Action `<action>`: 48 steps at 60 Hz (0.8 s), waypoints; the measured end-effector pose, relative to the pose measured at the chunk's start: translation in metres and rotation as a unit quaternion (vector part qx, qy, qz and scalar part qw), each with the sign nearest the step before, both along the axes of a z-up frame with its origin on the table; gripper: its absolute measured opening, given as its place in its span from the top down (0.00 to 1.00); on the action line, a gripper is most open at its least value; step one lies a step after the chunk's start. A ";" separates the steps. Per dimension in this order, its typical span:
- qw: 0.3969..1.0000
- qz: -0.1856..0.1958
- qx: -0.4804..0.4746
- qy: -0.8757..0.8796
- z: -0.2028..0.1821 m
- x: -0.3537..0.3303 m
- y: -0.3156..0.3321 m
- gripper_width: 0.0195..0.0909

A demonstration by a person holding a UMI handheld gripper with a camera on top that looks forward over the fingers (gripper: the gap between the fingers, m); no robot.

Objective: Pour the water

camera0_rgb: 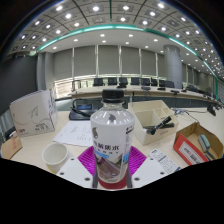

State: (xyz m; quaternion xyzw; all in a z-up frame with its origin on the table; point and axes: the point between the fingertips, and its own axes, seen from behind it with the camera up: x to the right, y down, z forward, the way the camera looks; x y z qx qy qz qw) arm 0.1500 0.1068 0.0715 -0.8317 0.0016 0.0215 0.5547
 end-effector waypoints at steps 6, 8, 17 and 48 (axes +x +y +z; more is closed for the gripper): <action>1.000 0.006 -0.015 -0.001 -0.020 -0.001 0.002 0.73; 1.000 0.008 -0.019 -0.001 -0.025 -0.002 0.000 0.73; 1.000 0.014 -0.007 -0.010 -0.027 -0.002 0.002 0.71; 0.997 -0.028 -0.067 0.018 0.010 0.003 -0.058 0.07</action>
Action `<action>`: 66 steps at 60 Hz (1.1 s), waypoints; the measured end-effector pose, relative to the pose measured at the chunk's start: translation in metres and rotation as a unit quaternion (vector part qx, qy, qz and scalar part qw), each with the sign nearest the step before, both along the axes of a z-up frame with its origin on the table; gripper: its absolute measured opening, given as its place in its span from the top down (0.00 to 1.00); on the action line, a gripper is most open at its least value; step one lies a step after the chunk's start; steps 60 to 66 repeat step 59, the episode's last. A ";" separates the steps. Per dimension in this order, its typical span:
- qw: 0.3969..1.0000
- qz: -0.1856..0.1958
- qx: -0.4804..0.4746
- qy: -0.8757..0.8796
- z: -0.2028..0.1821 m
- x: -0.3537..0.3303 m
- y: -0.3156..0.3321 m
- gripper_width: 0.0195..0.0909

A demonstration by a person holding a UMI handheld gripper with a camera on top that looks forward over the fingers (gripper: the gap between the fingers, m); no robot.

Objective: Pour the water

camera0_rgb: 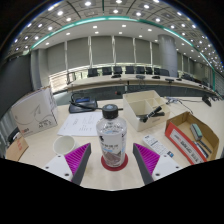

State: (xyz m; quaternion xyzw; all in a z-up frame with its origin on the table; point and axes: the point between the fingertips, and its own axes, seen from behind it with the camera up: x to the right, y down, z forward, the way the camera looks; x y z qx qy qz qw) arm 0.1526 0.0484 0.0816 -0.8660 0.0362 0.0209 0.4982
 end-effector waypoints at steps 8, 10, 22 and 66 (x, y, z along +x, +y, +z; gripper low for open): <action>0.999 -0.018 -0.045 0.007 0.032 -0.018 -0.058 0.07; 0.998 -0.018 -0.055 0.011 0.042 -0.026 -0.075 0.06; 0.996 -0.026 -0.087 -0.014 0.098 -0.067 -0.177 0.06; 0.994 -0.014 -0.090 -0.058 0.125 -0.115 -0.311 0.06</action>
